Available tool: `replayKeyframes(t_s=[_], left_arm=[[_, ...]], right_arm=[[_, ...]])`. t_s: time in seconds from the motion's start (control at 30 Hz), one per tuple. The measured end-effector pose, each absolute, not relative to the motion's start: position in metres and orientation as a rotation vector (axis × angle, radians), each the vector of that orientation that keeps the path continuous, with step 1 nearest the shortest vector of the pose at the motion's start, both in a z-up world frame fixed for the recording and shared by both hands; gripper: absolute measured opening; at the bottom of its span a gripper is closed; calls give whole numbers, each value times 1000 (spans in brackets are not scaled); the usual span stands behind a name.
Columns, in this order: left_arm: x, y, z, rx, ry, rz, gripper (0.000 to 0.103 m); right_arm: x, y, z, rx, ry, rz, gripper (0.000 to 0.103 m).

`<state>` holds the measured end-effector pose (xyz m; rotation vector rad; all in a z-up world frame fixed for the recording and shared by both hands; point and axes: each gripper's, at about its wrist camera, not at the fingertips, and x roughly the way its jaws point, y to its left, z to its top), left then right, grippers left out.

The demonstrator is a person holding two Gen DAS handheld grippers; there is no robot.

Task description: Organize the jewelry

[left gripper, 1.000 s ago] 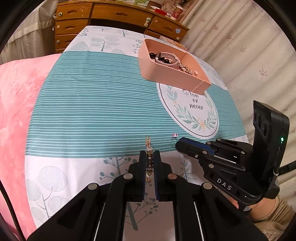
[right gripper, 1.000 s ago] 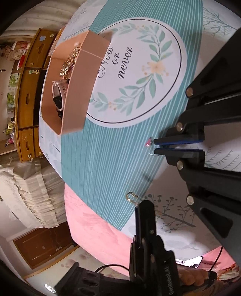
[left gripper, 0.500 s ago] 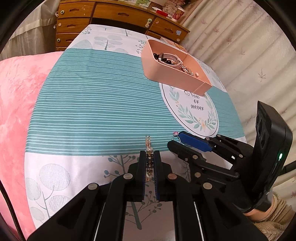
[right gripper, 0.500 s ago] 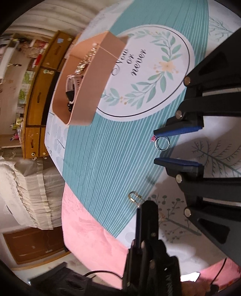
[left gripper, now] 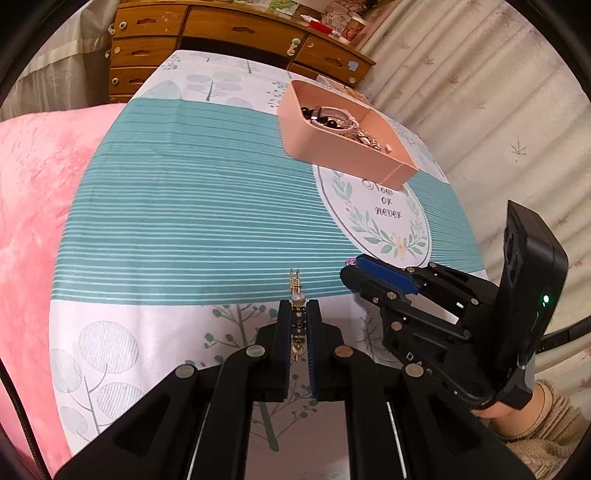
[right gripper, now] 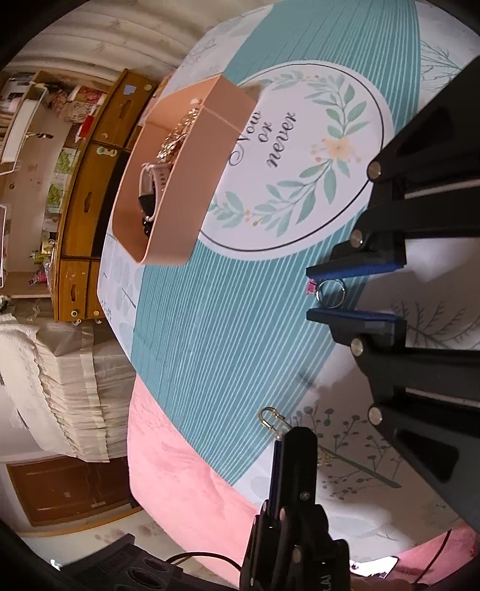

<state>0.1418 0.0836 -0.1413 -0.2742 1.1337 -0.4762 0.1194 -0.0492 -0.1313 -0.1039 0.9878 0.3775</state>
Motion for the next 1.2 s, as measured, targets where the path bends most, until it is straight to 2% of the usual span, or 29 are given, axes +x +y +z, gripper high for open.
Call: replayKeyframes(t_s=[0.23, 0.5, 0.6, 0.67, 0.93, 1.2], left_arm=[[152, 66, -117, -232, 1100, -496, 5], [162, 41, -92, -204, 1048, -530, 5], [163, 39, -92, -207, 1049, -527, 5], [164, 40, -93, -211, 1051, -521, 5], [164, 50, -98, -224, 1058, -505, 5], [164, 57, -106, -248, 1066, -508, 5]], right_arm=[[123, -82, -113, -46, 962, 371, 0], [133, -105, -107, 89, 995, 424, 1], [132, -99, -117, 122, 1016, 437, 7], [131, -91, -124, 120, 1037, 438, 20], [129, -65, -136, 89, 1071, 437, 20], [132, -46, -135, -24, 1025, 376, 20]])
